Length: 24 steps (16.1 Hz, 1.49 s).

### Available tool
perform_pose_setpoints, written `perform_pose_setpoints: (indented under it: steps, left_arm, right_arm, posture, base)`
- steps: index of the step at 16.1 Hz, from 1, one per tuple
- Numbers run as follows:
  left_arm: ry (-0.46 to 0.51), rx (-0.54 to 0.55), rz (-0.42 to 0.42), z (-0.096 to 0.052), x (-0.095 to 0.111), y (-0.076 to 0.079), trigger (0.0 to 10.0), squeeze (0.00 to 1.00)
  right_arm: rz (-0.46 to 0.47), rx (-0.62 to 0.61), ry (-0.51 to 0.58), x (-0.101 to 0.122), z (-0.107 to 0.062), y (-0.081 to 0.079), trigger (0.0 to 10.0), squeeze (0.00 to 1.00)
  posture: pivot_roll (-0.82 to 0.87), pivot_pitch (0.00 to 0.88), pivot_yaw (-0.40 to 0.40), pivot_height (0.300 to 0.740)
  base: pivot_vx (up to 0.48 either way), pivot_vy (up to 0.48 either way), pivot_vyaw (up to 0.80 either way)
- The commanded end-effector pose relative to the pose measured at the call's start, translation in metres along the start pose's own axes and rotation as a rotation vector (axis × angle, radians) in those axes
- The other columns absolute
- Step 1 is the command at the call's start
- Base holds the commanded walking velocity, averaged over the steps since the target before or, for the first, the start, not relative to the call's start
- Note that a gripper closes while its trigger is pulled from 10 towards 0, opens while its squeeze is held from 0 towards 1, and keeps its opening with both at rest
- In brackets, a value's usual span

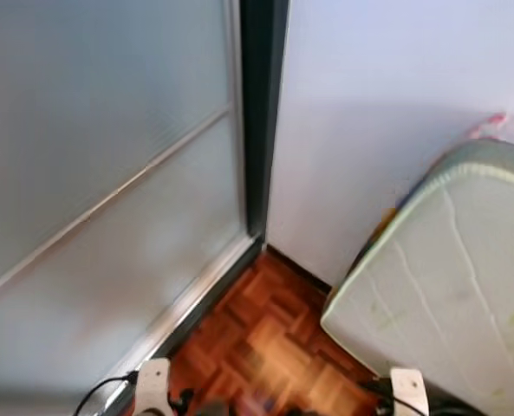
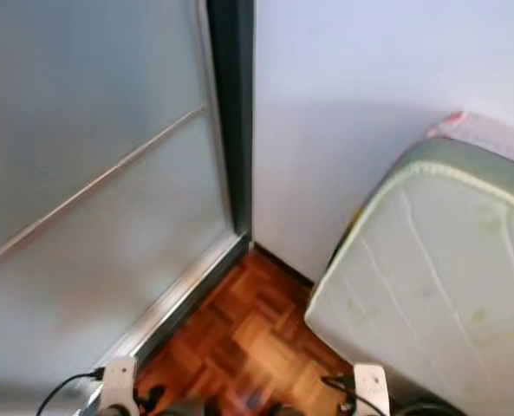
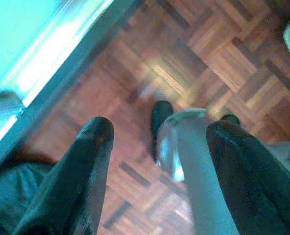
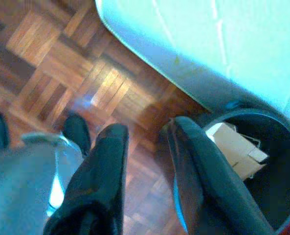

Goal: Clean up the room

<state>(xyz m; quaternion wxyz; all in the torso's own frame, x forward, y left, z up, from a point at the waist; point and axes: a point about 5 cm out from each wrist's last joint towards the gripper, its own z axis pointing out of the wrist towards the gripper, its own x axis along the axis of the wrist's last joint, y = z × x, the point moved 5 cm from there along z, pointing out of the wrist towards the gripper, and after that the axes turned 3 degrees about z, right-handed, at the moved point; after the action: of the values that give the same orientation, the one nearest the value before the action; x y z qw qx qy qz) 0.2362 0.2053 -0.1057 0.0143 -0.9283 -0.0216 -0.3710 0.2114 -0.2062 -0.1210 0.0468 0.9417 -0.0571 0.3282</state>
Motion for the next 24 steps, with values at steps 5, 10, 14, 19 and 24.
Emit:
perform_pose_setpoints:
  steps: [5, 10, 14, 19, 24]
  left_arm:
    - [-0.046, 0.004, -0.001, -0.0031, -0.0148, -0.0010, 10.0, 0.00]
    - [-0.046, 0.005, -0.001, -0.0030, -0.0145, -0.0016, 10.0, 0.00]
    - [-0.047, 0.005, 0.001, -0.0031, -0.0148, -0.0016, 10.0, 0.00]
    - [-0.049, 0.006, 0.002, -0.0031, -0.0150, -0.0016, 10.0, 0.00]
    - [-0.047, 0.007, 0.002, -0.0030, -0.0146, -0.0020, 10.0, 0.00]
  right_arm:
    - [0.005, 0.002, -0.056, -0.0182, -0.0032, -0.0002, 10.0, 0.00]
    - [0.003, 0.005, -0.056, -0.0178, -0.0031, -0.0006, 10.0, 0.00]
    - [0.004, 0.003, -0.048, -0.0168, -0.0031, -0.0004, 10.0, 0.00]
    - [0.006, 0.016, -0.036, -0.0152, -0.0031, -0.0016, 10.0, 0.00]
    - [0.013, 0.020, -0.029, -0.0144, -0.0031, -0.0023, 10.0, 0.00]
  posture:
    - [0.02, 0.258, 0.010, 0.740]
    - [0.02, 0.258, 0.009, 0.740]
    - [0.02, 0.258, 0.009, 0.740]
    - [0.02, 0.256, 0.009, 0.740]
    - [0.02, 0.255, 0.009, 0.740]
  base:
    - [0.261, 0.000, -0.80]
    - [0.000, 0.000, -0.80]
    - [0.000, 0.000, -0.20]
    - [0.000, 0.000, 0.00]
    - [0.000, 0.000, 0.00]
